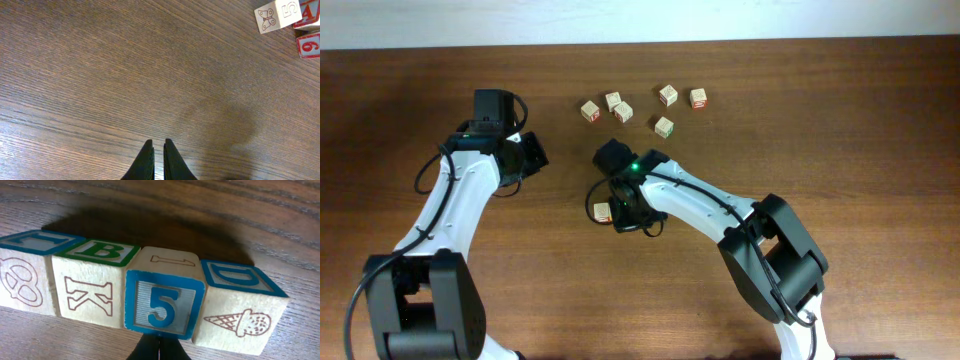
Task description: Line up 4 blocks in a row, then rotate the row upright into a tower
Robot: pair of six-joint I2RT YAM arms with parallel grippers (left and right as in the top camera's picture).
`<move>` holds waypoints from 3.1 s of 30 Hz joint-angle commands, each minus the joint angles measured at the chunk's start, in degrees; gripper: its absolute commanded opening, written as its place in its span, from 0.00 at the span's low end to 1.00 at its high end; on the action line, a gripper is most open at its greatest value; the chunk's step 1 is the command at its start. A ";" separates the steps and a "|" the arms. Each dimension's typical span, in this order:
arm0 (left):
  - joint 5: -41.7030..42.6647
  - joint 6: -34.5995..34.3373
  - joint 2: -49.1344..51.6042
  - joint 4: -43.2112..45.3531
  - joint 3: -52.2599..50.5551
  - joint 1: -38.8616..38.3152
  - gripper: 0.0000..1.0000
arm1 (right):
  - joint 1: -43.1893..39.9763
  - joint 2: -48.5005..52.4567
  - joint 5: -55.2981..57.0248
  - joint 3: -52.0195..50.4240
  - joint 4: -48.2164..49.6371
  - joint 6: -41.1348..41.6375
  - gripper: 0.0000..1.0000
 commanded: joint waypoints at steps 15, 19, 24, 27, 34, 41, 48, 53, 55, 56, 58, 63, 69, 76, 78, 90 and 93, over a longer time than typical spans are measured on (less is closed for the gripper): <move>6.95 12.70 4.33 -13.31 -0.66 -9.73 0.00 | -27.04 -13.92 -23.32 -19.19 11.19 -22.64 0.04; 12.50 8.74 6.25 -11.72 -1.14 -9.84 0.00 | -25.99 -13.70 -23.26 -21.79 16.79 -20.61 0.05; 13.05 6.14 7.98 -10.93 -2.97 -10.54 0.00 | -24.76 -12.96 -22.21 -21.97 20.52 -18.93 0.04; 13.16 5.90 8.66 -8.31 -2.99 -13.75 0.00 | -23.32 -12.96 -21.70 -21.99 21.42 -18.49 0.04; 12.44 5.95 8.70 -6.80 -2.99 -14.40 0.00 | -22.32 -12.72 -20.35 -22.01 21.64 -15.93 0.04; 8.76 6.67 8.70 -6.10 -3.02 -14.40 0.00 | -21.81 -12.07 -20.48 -22.01 22.03 -15.96 0.04; 9.03 6.60 8.83 -5.14 -3.02 -14.47 0.00 | -21.81 -12.07 -20.48 -22.01 22.01 -15.96 0.04; 9.03 6.56 8.83 -4.90 -3.02 -16.00 0.00 | -21.81 -12.07 -20.48 -22.01 22.01 -15.96 0.04; 9.03 6.56 8.83 -4.92 -3.02 -16.00 0.00 | -21.81 -12.07 -21.18 -22.01 21.97 -15.89 0.04; 9.03 6.56 8.83 -4.92 -3.02 -16.00 0.00 | -21.77 -12.07 -21.35 -22.01 21.79 -14.84 0.04; 9.03 6.56 8.83 -4.92 -3.02 -16.00 0.00 | -21.22 -11.63 -21.55 -22.05 21.81 -13.00 0.04; 9.03 6.58 8.83 -4.90 -3.02 -16.00 0.00 | -20.70 -10.12 -26.08 -22.05 22.93 -12.50 0.04; 9.03 6.58 8.83 -4.90 -3.02 -16.00 0.00 | -20.65 -8.48 -28.89 -22.05 23.74 -11.43 0.04; 9.05 6.58 8.83 -4.87 -3.02 -16.00 0.00 | -20.70 -8.48 -37.00 -21.59 24.20 -10.95 0.04; 9.51 6.58 8.83 -4.87 -3.02 -16.00 0.00 | -20.70 -8.50 -39.01 -20.65 24.15 -10.51 0.04; 9.92 6.58 8.83 -4.90 -3.02 -16.00 0.00 | -18.60 -9.90 -40.63 -14.45 19.89 -7.78 0.04; 9.94 6.58 8.83 -4.90 -3.02 -16.00 0.00 | -17.22 -9.90 -40.44 -14.29 19.89 -7.78 0.04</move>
